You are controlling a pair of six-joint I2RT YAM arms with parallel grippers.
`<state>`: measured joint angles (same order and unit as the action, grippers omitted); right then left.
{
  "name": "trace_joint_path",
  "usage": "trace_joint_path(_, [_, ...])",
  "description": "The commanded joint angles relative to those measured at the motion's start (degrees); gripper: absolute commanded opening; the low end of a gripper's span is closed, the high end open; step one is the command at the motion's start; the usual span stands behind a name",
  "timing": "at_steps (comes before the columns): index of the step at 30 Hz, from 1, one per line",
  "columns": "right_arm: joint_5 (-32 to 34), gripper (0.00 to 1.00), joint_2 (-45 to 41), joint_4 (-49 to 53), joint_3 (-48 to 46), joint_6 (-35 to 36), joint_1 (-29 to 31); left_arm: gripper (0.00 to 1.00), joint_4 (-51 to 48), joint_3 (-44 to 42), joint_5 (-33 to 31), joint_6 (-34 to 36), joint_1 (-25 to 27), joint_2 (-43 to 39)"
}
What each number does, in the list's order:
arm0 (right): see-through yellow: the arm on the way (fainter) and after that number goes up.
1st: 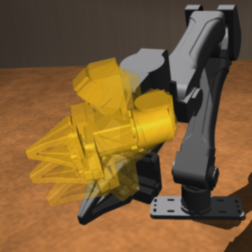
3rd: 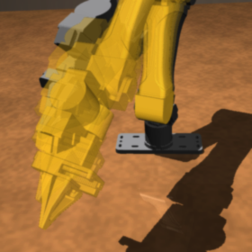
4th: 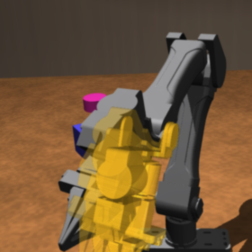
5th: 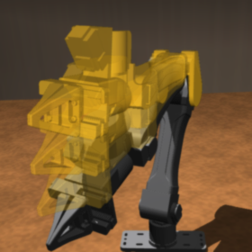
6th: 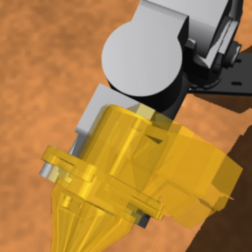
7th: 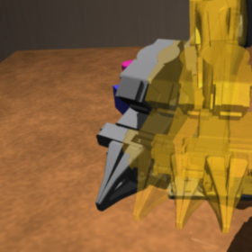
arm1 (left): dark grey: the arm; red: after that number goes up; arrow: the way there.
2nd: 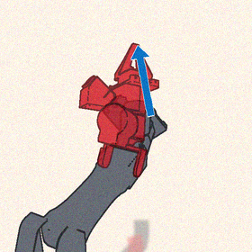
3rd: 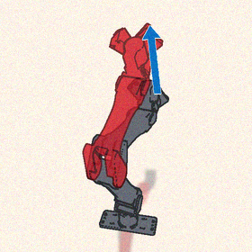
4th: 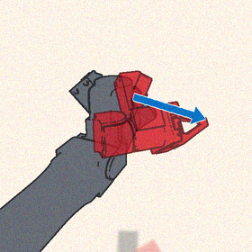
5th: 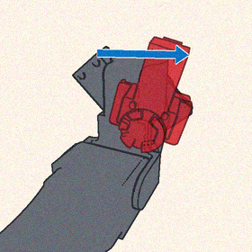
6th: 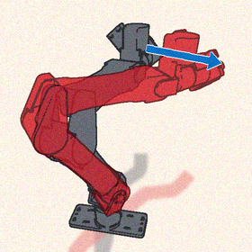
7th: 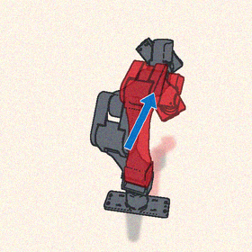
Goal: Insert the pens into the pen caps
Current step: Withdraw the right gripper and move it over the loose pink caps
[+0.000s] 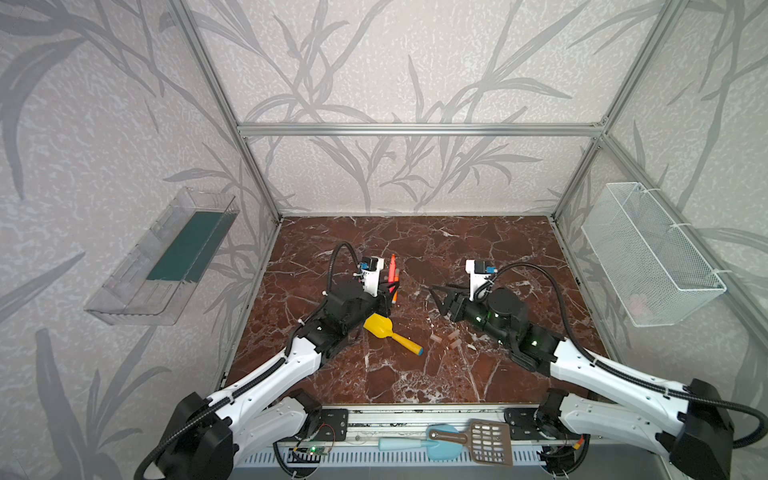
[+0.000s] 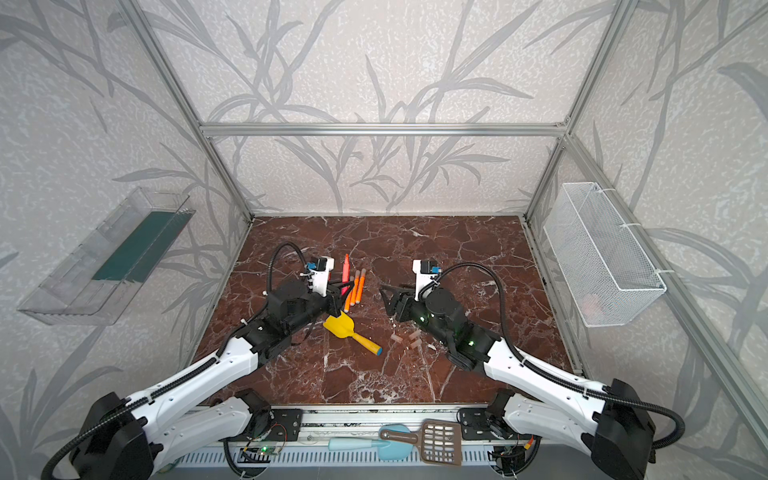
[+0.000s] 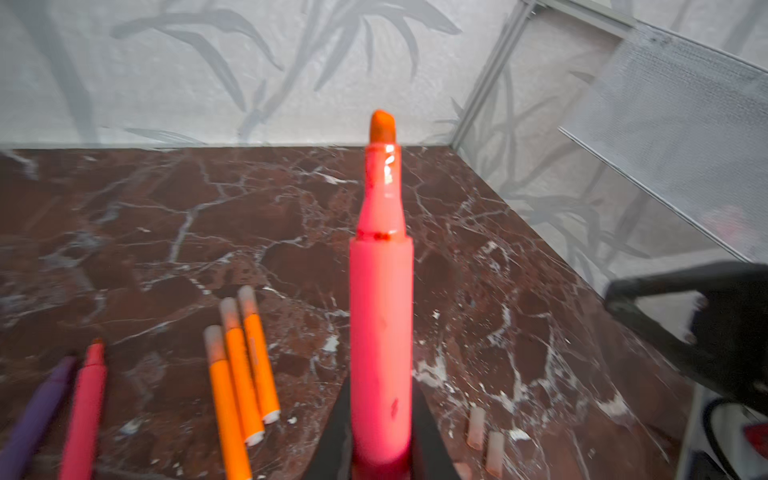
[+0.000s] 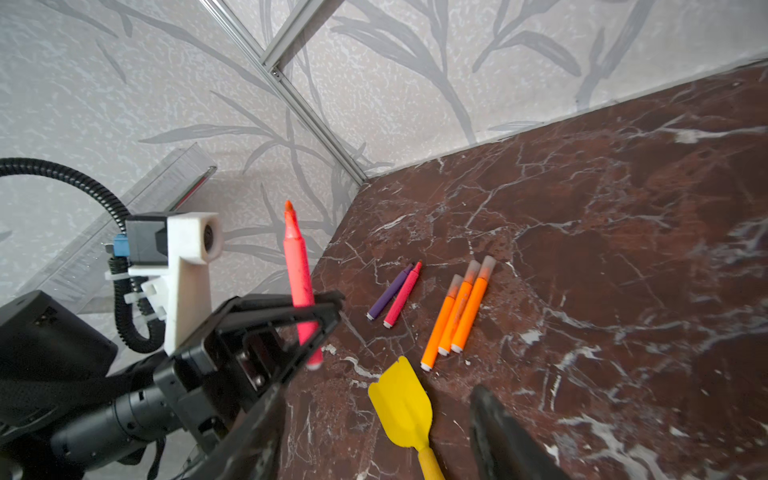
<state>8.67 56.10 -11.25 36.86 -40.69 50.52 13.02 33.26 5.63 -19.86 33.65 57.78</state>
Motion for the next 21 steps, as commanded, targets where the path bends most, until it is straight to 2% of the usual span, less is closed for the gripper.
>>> trace_joint_path(1, [3.52, 0.69, -3.84, 14.35, -4.09, -0.38, 0.45, 0.0, -2.57, -1.21, -8.82, -1.68, 0.0, -2.11])
trace_joint_path(7, [3.58, 0.63, -4.77, 20.73, -10.08, -3.43, 0.67, 0.0, -2.69, -1.44, -9.11, -1.58, -0.05, -3.24])
trace_joint_path(14, [4.18, 0.6, 2.2, 19.9, -13.52, -5.71, 0.72, 0.0, -3.08, -1.95, -9.92, -1.06, 0.0, -5.08])
trace_joint_path(21, [4.78, 0.58, 9.16, 17.1, -12.93, -5.98, 0.8, 0.0, -3.0, -1.82, -9.5, -1.05, -0.02, -4.67])
